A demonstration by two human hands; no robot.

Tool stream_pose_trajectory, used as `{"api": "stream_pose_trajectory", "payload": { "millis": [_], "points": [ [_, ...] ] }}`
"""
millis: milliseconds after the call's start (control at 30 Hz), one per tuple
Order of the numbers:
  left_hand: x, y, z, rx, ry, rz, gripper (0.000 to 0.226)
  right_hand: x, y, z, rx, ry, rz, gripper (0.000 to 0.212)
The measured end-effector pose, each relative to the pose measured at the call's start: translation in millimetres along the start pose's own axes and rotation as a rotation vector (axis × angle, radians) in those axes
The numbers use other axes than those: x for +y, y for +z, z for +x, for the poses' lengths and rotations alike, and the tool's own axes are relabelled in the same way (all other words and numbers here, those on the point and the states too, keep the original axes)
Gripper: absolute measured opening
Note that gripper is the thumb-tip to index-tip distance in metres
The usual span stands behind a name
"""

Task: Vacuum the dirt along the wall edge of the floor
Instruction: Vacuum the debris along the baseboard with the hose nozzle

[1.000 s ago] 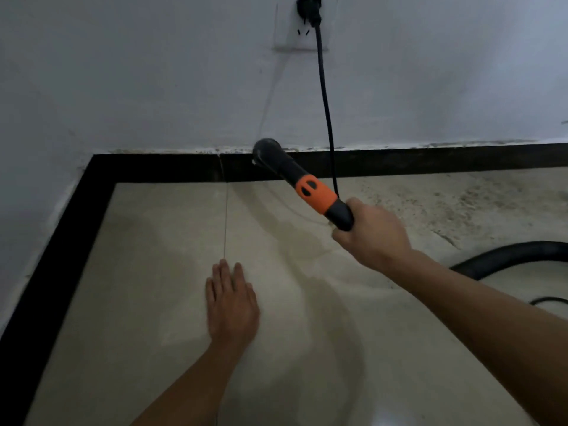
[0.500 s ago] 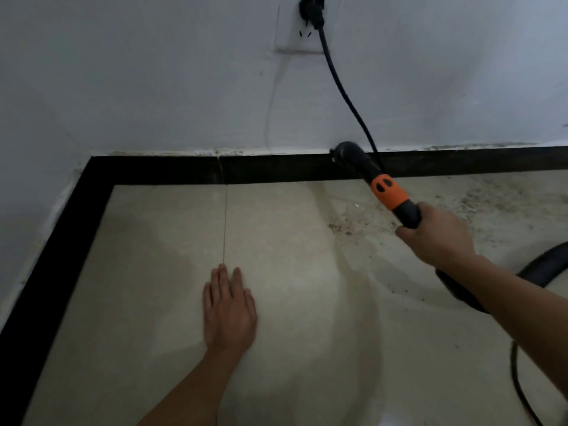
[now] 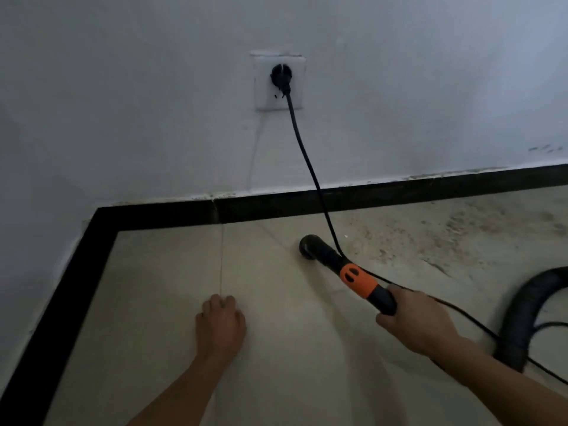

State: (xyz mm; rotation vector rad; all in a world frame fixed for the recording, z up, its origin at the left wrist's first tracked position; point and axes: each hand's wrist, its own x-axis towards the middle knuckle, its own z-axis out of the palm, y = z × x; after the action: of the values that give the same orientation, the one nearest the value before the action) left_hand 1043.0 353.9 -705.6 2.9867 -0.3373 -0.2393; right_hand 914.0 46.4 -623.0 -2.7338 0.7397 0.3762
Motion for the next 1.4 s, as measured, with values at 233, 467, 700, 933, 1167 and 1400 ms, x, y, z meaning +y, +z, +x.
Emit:
{"api": "stream_pose_trajectory", "payload": {
  "millis": [233, 467, 700, 933, 1167, 1400],
  "points": [
    [43.8, -145.2, 109.2, 0.130, -0.122, -0.700, 0.030, -9.7, -8.3, 15.6, 0.033, 0.016, 0.032, 0.021],
    [163.5, -280.9, 170.1, 0.087, -0.053, -1.254, 0.046, -22.2, -7.3, 20.9, -0.037, 0.019, 0.051, 0.020],
    [200.4, -287.7, 182.0, 0.070, -0.180, -1.487, 0.028, -20.9, -7.1, 20.9, -0.062, 0.013, 0.076, 0.021],
    [198.5, -302.0, 194.1, 0.028, -0.263, -1.592, 0.011, -12.6, -13.9, 22.3, -0.027, -0.017, 0.095, 0.023],
    [191.9, -302.5, 176.4, 0.006, -0.200, -1.424, 0.038, -5.8, -10.6, 2.4, -0.011, -0.018, 0.074, 0.024],
    [160.1, -252.3, 147.2, 0.056, -0.228, -1.249, 0.051, 14.4, -4.2, -32.4, -0.041, -0.007, 0.079, 0.025]
  ]
}}
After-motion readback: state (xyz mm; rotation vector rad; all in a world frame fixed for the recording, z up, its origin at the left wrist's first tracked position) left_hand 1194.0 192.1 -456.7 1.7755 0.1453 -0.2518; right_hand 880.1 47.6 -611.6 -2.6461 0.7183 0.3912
